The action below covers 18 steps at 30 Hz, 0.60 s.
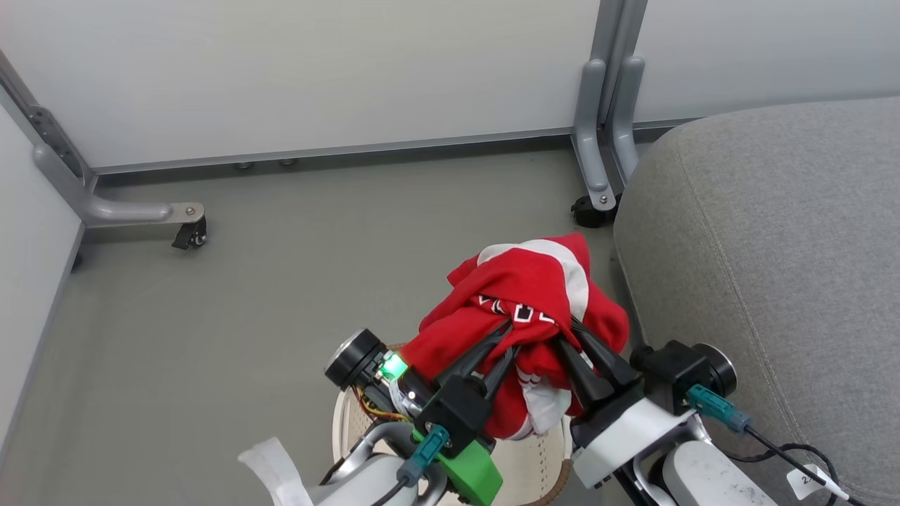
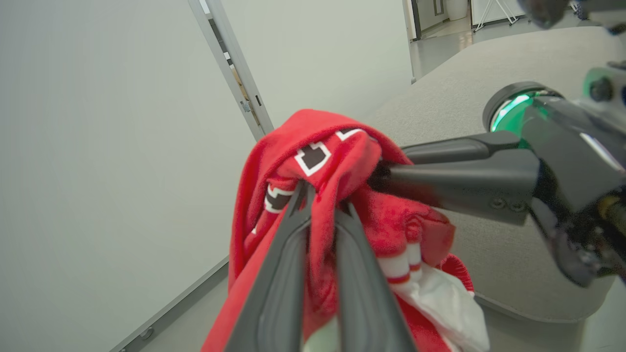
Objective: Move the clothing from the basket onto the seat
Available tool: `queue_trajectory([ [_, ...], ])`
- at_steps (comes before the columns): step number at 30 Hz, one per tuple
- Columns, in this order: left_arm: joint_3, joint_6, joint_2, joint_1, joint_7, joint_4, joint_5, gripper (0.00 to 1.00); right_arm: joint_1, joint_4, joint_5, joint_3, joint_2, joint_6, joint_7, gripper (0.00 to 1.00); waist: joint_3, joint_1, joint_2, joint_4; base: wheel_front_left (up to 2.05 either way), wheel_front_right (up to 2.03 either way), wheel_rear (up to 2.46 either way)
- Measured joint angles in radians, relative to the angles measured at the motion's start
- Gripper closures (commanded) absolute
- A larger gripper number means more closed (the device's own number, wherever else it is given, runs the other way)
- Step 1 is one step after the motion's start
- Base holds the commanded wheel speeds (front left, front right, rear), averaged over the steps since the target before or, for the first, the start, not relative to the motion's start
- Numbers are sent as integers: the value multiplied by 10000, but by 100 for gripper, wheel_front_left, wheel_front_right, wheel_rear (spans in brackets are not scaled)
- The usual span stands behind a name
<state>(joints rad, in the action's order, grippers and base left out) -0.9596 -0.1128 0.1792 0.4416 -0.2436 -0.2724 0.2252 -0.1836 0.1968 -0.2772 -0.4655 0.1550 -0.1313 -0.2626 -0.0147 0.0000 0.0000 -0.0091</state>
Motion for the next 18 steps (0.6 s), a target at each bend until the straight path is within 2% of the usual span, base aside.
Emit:
queue_trajectory([
  [2, -31, 40, 19, -10, 44, -71, 44, 100, 2, 2, -29, 40, 12, 0, 0, 100, -7, 0, 0, 17, 0, 0, 0],
  [3, -10, 40, 17, -12, 44, -82, 102, 61, 3, 13, -29, 59, 17, 0, 0, 100, -8, 0, 0, 30, 0, 0, 0],
  [4, -12, 40, 21, -12, 44, -86, 111, 0, 7, 33, -31, 65, 25, 0, 0, 100, -7, 0, 0, 42, 0, 0, 0],
  [18, -155, 153, 146, -16, 234, -150, 249, 0, 73, 36, -31, 314, -19, 2, 0, 100, 1, 0, 0, 114, 0, 0, 0],
])
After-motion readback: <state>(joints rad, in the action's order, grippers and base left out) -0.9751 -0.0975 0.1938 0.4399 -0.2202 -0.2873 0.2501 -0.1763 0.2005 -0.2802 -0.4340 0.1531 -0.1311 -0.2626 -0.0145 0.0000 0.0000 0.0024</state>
